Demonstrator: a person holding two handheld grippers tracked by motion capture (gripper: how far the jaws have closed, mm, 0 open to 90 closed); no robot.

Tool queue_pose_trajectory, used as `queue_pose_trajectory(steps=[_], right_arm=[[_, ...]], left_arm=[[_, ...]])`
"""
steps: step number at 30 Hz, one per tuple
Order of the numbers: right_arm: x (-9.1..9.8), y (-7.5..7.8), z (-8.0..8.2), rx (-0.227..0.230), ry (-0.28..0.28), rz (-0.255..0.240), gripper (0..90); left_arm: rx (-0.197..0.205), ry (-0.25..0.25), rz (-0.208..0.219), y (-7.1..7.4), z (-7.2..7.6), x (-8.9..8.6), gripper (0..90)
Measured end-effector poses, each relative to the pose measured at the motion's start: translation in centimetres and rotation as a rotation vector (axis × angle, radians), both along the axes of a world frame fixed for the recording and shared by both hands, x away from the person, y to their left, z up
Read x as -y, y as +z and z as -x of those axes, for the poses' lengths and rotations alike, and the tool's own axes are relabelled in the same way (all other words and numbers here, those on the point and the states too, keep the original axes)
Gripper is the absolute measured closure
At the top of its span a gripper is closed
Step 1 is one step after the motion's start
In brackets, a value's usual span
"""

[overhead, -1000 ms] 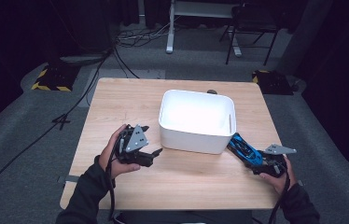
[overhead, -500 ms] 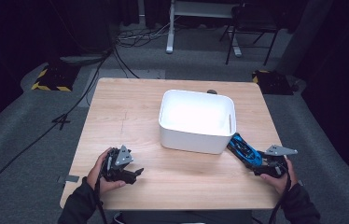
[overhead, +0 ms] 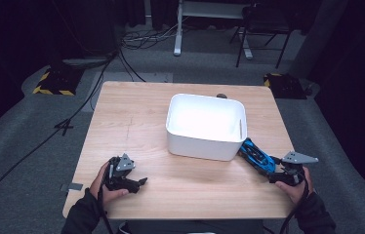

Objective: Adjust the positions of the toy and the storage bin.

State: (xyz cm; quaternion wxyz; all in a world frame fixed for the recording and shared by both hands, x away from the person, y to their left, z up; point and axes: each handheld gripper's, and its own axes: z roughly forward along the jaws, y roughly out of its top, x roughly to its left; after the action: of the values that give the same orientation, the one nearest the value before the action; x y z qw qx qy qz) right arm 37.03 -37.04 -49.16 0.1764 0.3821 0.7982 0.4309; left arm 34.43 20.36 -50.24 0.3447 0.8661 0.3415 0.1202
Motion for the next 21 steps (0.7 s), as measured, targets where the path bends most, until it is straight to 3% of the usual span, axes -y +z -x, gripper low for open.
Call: queue_pose_trajectory(steps=[2, 7, 17, 18, 21], right_arm=[[0.2, 0.4, 0.0, 0.007, -0.006, -0.019, 26.1], [0.5, 0.5, -0.1, 0.009, -0.017, 0.016, 26.1], [1.0, 1.5, -0.1, 0.025, -0.060, -0.018, 26.1], [1.2, 1.6, -0.1, 0.029, -0.054, 0.005, 26.1], [1.2, 1.6, -0.2, 0.026, -0.050, -0.002, 26.1]], left_arm=[[0.004, 0.000, -0.001, 0.0, 0.0, 0.0, 15.3], [0.002, 0.000, 0.000, 0.0, 0.0, 0.0, 15.2], [0.001, -0.003, 0.002, 0.0, -0.1, 0.0, 15.1], [0.005, -0.005, 0.000, 0.0, -0.1, 0.0, 15.1], [0.011, -0.007, -0.006, 0.0, -0.2, 0.0, 15.0]])
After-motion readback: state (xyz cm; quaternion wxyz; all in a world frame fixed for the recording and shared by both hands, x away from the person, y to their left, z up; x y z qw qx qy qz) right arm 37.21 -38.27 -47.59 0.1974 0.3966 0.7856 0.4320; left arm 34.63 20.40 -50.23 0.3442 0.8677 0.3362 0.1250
